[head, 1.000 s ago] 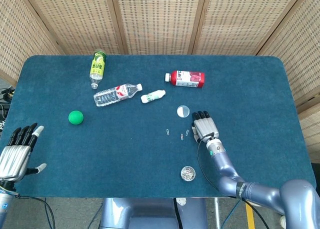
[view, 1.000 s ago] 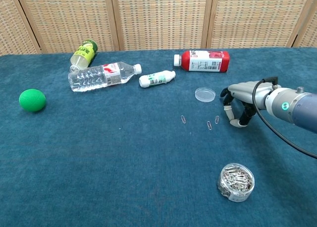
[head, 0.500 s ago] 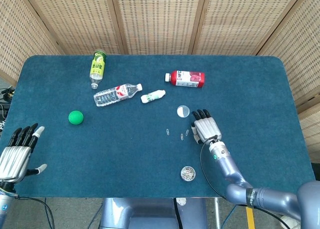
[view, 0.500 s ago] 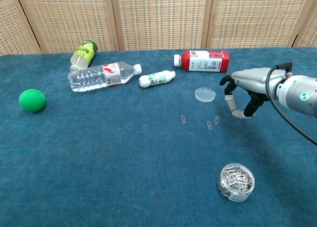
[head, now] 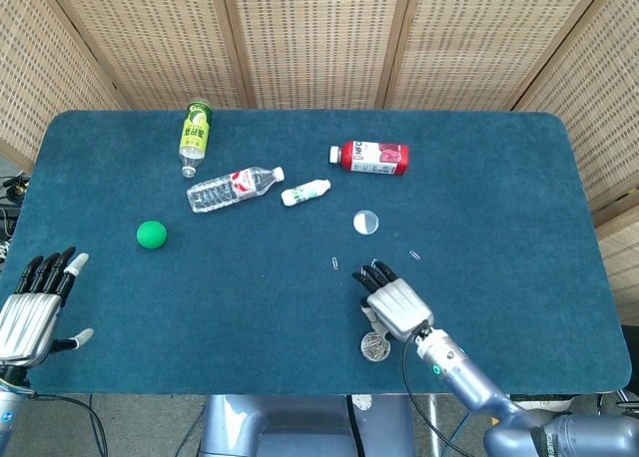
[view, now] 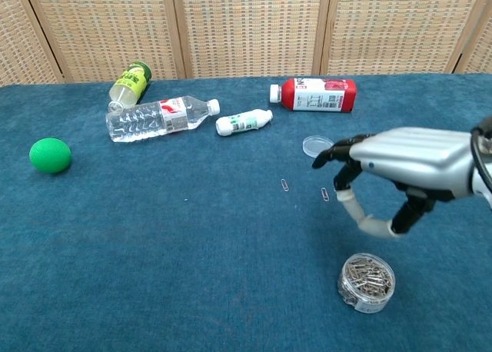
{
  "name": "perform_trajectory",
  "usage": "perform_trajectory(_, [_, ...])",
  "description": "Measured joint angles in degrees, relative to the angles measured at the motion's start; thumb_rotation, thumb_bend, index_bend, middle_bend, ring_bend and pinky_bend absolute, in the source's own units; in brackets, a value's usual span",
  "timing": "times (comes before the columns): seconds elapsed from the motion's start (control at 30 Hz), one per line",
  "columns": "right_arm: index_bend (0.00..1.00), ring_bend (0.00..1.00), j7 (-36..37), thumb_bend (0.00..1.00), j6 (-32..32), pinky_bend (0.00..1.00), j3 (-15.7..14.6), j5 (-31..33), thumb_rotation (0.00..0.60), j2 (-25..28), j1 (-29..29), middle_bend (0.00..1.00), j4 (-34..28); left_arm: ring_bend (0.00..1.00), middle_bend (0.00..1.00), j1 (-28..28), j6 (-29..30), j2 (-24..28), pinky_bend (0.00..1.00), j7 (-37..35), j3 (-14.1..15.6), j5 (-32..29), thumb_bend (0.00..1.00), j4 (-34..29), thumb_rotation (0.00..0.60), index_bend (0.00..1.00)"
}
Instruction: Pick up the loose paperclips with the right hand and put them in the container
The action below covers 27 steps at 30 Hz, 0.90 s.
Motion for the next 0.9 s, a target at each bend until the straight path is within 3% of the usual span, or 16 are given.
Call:
perform_trajectory(0.23, [0.65,0.0,-0.9,0.42,-0.8,0.0,-3.0,-3.4,0.6,-0.8,-1.5,0.09,-1.0,0.0,0.0,0.0,0.0,0.0,0.0,0.1,0.0,0.0,0.0,0.1,0.6,0.0])
perform_trajectory(0.5, [0.65,0.0,-2.7,0.42,-1.3,0.0,-2.6,-2.6,0.6,-4.0,-1.8,0.09,2.5,0.0,0.0,0.1,0.1,0.0,0.0,0.0,0.0,0.1,0.0,0.0,0.6,0.0])
perform_trajectory(0.9, [0.63,0.0,-3.1,0.42,-2.0,0.0,-2.6,-1.4,0.6,-3.9,-2.4,0.09,3.1,0.0,0.0,0.1,-0.1,0.1,0.0,-0.1,-0.1,-0.1,0.0,0.0,0.6,0.0])
